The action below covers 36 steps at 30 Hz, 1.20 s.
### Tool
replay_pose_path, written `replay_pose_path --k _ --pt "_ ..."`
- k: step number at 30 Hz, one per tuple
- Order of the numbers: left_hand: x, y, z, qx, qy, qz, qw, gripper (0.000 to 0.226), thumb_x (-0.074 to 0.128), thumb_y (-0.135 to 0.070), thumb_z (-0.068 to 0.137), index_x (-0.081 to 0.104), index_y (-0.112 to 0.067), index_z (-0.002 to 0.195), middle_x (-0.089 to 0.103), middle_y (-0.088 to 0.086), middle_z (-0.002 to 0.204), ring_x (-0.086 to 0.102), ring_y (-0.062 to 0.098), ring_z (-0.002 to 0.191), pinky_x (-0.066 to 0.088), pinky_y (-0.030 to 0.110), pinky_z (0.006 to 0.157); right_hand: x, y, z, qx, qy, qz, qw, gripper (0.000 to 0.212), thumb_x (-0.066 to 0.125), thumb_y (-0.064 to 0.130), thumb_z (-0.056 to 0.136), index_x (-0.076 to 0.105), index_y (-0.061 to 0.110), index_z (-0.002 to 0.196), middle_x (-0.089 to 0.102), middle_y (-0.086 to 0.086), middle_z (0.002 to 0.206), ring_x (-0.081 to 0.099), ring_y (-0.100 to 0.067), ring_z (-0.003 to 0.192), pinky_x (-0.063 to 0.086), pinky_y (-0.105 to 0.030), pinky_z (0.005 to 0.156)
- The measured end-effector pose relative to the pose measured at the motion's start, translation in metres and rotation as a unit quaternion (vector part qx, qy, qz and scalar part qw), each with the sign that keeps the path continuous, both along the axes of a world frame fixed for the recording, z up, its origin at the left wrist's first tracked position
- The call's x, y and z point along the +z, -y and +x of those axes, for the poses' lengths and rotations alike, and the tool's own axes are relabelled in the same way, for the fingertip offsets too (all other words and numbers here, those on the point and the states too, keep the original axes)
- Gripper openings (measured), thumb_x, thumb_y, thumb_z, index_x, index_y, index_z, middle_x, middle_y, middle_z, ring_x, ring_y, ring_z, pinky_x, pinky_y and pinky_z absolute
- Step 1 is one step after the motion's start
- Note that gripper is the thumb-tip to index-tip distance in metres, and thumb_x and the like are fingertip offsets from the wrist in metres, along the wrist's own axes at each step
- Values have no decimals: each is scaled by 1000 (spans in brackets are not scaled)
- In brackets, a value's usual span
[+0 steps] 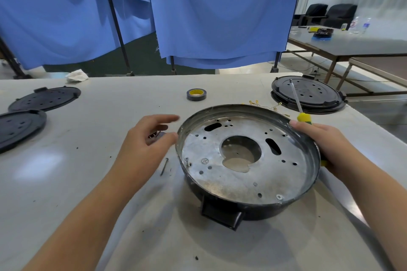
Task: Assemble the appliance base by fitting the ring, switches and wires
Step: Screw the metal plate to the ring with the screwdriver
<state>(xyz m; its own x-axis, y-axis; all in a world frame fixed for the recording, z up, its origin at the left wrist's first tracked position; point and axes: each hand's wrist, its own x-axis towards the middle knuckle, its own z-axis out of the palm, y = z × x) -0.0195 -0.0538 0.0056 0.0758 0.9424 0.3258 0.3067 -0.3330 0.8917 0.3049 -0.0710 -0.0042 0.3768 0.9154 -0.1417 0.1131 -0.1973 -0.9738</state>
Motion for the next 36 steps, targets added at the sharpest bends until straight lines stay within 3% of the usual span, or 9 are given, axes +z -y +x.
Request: replay_pose_path --k 3,6,8,14,22,31,36 --pt "-6 -8 3 -26 96 -207 973 54 62 -26 61 59 -31 115 63 -9 112 60 7 103 51 29 80 0 0 0 0 2 0 1000 35 69 38 82 69 4 90 65 -1 54 58 -11 40 44 -20 38" --pt "-12 -6 13 -79 127 -300 942 36 61 -11 69 64 -18 105 68 -8 79 65 5 68 49 21 55 0 0 0 3 2 -2 1000 35 68 38 82 69 4 90 66 -2 56 59 -11 42 45 -21 41" --pt "-15 -6 17 -76 133 -312 938 37 62 -6 66 62 -13 102 66 -8 64 63 6 55 47 18 47 0 0 0 4 3 -1 1000 35 68 38 83 69 4 90 65 -1 55 59 -11 42 45 -22 42" --pt "-13 -8 17 -71 159 -331 928 34 55 11 77 61 -6 106 66 1 65 63 10 53 46 20 43 -1 -1 0 0 7 0 1000 36 68 39 83 69 4 91 65 -3 58 59 -13 44 46 -26 48" --pt "-14 -9 20 -79 172 -332 924 41 55 12 77 60 -3 115 66 15 85 64 23 66 51 25 50 -1 -2 -1 1 0 -1 1000 34 68 39 83 69 5 90 65 -2 56 59 -12 42 46 -24 45" --pt "-16 -10 22 -54 178 -327 927 32 54 10 74 61 -6 100 65 8 67 61 17 50 45 22 41 -2 -2 0 -5 -5 -2 1000 37 68 40 82 69 4 92 64 -4 58 57 -13 43 45 -27 50" --pt "-15 -9 21 -58 179 -331 925 37 57 10 75 61 -4 109 68 8 69 64 17 51 46 21 42 -2 -3 -1 -5 -8 -5 1000 40 69 40 81 69 2 95 66 -8 66 59 -18 50 48 -28 55"
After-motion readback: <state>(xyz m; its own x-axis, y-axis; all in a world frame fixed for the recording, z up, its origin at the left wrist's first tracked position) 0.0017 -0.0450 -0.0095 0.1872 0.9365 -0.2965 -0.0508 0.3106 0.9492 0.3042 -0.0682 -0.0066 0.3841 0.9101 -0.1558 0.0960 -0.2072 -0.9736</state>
